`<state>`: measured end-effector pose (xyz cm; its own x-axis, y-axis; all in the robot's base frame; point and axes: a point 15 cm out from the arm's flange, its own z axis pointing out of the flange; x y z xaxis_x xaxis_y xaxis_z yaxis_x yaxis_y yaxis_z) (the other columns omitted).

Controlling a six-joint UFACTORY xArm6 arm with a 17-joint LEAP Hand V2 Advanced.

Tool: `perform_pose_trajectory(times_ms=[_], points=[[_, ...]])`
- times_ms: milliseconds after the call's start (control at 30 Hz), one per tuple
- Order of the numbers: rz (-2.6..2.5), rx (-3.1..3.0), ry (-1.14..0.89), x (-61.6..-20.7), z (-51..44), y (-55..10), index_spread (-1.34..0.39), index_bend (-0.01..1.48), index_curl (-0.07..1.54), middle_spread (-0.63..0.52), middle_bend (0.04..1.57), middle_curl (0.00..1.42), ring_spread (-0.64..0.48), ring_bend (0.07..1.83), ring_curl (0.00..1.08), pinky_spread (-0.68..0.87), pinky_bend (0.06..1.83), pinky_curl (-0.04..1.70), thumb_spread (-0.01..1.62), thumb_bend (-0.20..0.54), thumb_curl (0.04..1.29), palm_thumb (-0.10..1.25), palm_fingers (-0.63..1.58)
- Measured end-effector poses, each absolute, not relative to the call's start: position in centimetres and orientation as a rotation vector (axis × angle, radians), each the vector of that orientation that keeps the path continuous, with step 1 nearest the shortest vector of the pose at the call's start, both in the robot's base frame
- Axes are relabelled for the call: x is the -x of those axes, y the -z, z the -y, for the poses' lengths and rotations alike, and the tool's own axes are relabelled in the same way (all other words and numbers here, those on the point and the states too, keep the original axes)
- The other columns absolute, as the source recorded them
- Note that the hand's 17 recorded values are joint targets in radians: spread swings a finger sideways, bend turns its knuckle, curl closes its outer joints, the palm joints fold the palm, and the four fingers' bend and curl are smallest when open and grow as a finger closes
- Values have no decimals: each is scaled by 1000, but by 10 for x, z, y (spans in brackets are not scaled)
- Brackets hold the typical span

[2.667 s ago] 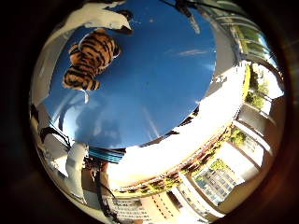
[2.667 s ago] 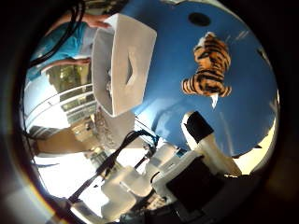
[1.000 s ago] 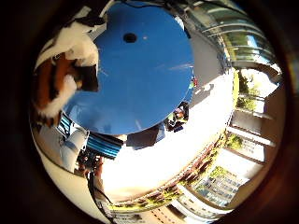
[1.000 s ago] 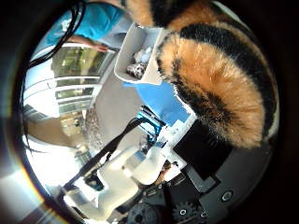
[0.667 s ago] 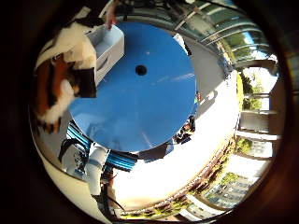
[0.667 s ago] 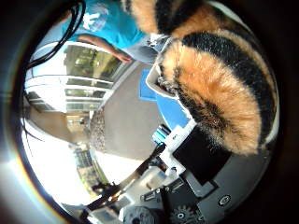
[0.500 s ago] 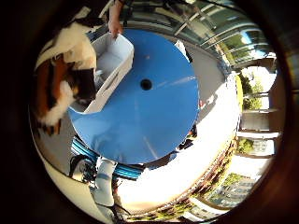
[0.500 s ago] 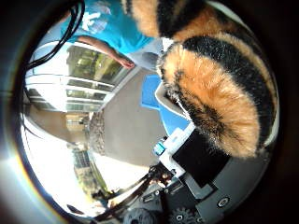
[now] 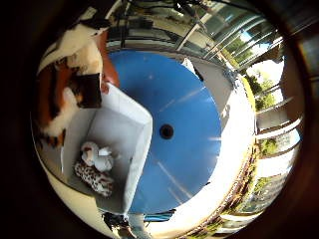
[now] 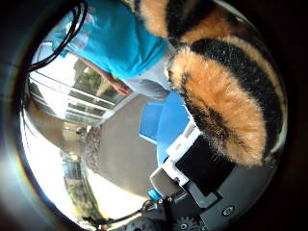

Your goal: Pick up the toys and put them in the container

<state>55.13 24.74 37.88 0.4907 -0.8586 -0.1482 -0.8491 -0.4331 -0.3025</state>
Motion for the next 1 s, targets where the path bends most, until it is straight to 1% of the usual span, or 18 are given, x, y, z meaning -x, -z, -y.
perform_pose_trajectory(times_ms=[67,100,233,300,333,367,400,433,467,500,567,600,633,667,733,867,1000], points=[[-1449,2426,10,-549,-247,-367,-1237,543,1244,-173,1374,1023,-125,1551,851,113,1629,881,1065,-28,848,912,779],[-1457,2437,-7,-548,-247,-360,-1236,540,1260,-172,1375,1023,-125,1550,848,113,1629,882,1066,-47,841,861,778],[-1467,2461,-23,-549,-244,-347,-1224,564,1301,-168,1345,1006,-109,1532,830,117,1580,886,1073,-41,816,776,768],[-1466,2472,-29,-550,-242,-341,-1203,557,1292,-156,1285,968,-69,1475,788,141,1521,862,1075,-44,795,745,776],[-1469,2477,-34,-552,-239,-337,-1179,524,1274,-142,1208,923,-45,1439,760,161,1507,844,1074,-44,780,730,788],[-1466,2485,-39,-553,-235,-333,-1137,437,1250,-140,1060,873,-17,1416,740,190,1506,829,1074,-46,762,709,668],[-1458,2507,-59,-552,-232,-325,-1074,288,1219,-128,866,821,17,1369,738,217,1542,846,1080,-40,744,700,301],[-1452,2540,-95,-548,-232,-313,-1028,251,1190,-106,761,769,56,1279,718,241,1491,835,1084,-39,728,691,96],[-1443,2577,-136,-541,-234,-303,-1006,240,1174,-96,720,742,73,1225,696,256,1451,823,1087,-39,718,684,13],[-1420,2618,-177,-532,-240,-294,-961,226,1140,-74,627,681,103,1100,636,281,1370,783,1094,-42,699,667,-121],[-1372,2661,-212,-524,-248,-284,-873,176,1056,-43,494,586,149,841,501,320,1204,688,1103,-42,664,641,-226],[-1355,2670,-217,-524,-249,-283,-854,160,1029,-37,459,565,159,778,472,330,1170,667,1108,-40,654,635,-253],[-1333,2681,-220,-522,-253,-282,-786,114,952,-10,369,515,191,672,416,358,1090,615,1116,-36,628,628,-259],[-1312,2691,-221,-520,-258,-282,-764,105,928,-5,343,501,197,645,402,368,1064,598,1117,-38,618,623,-252],[-1293,2692,-224,-519,-261,-283,-691,72,825,22,258,457,228,572,361,397,989,546,1125,-39,580,608,-236],[-1255,2640,-243,-519,-271,-296,-589,67,665,37,171,407,257,493,327,438,926,488,1132,-34,528,596,-175],[-1224,2568,-192,-521,-265,-339,-532,94,540,40,146,367,276,475,319,468,923,458,1128,-30,496,599,-112]])
